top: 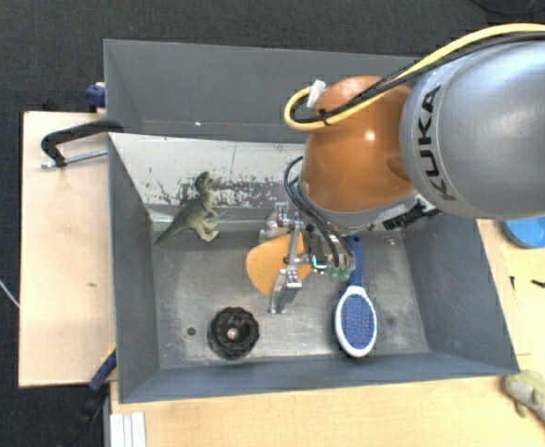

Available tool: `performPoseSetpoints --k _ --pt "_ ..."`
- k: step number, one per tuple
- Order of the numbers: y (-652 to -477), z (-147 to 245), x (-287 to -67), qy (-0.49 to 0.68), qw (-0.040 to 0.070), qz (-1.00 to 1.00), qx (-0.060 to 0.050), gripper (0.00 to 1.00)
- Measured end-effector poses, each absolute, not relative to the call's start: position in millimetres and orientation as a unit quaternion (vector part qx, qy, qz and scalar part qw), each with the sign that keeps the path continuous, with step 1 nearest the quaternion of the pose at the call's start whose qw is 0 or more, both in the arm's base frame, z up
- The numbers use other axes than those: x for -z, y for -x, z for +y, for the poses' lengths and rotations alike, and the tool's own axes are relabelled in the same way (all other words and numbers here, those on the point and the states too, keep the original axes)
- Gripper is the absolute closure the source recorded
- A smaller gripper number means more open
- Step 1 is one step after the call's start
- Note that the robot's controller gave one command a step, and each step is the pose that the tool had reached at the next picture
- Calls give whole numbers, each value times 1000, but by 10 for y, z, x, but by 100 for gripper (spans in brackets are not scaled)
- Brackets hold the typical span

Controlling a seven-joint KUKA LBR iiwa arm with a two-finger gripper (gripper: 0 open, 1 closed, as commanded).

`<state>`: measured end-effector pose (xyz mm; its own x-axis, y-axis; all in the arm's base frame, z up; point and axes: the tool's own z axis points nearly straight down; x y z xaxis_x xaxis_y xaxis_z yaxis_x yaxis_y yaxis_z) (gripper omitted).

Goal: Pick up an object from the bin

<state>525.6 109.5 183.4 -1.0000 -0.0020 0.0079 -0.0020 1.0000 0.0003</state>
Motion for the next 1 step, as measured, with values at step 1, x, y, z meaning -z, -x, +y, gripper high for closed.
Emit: performPoseSetpoints --k 1 --pt "-5860 477 -710 -9 -3 -1000 2 0"
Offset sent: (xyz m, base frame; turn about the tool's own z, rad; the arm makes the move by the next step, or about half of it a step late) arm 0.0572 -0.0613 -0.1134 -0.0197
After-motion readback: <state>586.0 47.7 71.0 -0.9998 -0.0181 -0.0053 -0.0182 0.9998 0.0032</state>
